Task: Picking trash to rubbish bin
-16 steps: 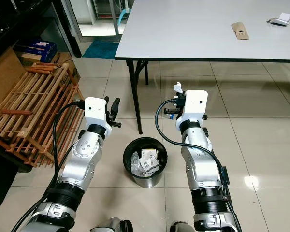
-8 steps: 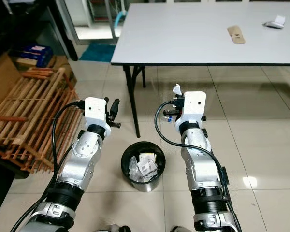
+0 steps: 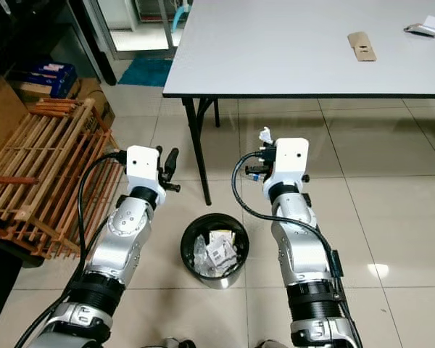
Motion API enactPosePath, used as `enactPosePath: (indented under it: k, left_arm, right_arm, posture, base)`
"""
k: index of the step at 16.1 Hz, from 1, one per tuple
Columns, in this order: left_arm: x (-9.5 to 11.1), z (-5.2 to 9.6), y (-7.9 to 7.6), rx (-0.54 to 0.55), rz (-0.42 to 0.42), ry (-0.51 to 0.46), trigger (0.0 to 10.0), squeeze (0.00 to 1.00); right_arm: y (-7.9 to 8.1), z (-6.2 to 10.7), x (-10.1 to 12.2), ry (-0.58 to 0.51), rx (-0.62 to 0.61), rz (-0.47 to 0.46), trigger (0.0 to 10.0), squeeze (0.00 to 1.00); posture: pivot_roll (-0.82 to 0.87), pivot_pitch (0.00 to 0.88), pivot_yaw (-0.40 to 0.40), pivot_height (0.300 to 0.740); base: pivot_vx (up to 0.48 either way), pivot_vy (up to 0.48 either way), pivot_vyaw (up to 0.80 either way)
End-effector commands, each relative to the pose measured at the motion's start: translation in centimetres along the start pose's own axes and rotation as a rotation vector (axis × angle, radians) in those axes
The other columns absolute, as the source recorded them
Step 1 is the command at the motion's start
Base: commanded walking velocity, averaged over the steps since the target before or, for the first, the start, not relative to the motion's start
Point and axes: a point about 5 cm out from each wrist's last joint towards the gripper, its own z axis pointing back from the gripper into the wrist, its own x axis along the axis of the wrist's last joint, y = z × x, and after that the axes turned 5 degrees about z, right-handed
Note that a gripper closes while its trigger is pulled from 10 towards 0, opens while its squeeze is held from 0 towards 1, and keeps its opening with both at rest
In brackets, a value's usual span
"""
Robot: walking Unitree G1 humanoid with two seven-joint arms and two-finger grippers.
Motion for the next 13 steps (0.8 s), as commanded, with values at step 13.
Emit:
enactPosePath:
  k: [13]
  left_arm:
    - [-0.01,-0.03,0.23,-0.005,-0.012,0.003,10.0,0.00]
  right_arm:
    - [0.26,-0.18,0.11,0.003,0.000,0.001,10.0,0.00]
  posture:
    - [0.01,0.091,0.073,0.740]
  base:
    - [0.420,0.000,0.00]
